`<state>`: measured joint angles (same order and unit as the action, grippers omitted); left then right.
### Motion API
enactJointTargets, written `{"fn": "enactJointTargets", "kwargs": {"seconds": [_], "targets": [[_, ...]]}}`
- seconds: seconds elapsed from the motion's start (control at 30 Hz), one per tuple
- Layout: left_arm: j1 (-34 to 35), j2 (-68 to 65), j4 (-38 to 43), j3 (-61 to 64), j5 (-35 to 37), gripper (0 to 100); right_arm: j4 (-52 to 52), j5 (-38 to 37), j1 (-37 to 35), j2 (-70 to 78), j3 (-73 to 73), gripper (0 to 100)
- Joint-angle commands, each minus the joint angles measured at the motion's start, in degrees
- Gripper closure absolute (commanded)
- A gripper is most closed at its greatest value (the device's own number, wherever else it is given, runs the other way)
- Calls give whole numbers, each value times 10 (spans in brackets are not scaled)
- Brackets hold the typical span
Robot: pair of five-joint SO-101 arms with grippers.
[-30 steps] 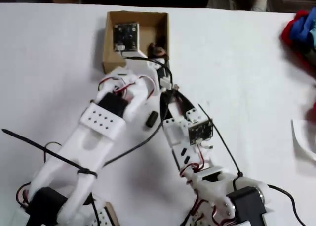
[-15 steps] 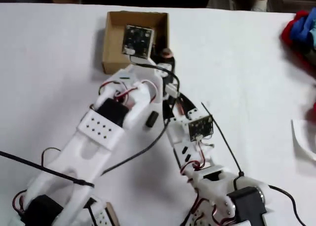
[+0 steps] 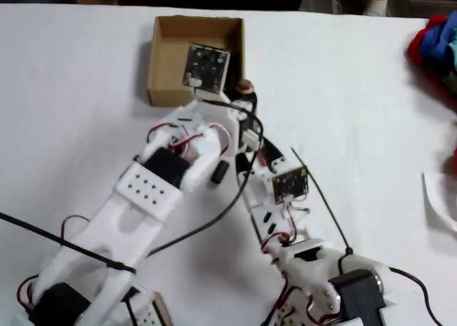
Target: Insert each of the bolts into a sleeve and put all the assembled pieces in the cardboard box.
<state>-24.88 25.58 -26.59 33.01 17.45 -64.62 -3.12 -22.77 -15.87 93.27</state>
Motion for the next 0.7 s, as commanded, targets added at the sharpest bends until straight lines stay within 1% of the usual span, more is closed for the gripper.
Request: {"fn": "enactJointTargets", "kwargs": {"seconds": [0.0, 0.67], "targets": [[-8, 28, 2, -4, 0, 976, 0, -4, 7, -25, -23, 978], [-8, 30, -2, -7, 1, 976, 0, -4, 8, -25, -23, 978]]}}
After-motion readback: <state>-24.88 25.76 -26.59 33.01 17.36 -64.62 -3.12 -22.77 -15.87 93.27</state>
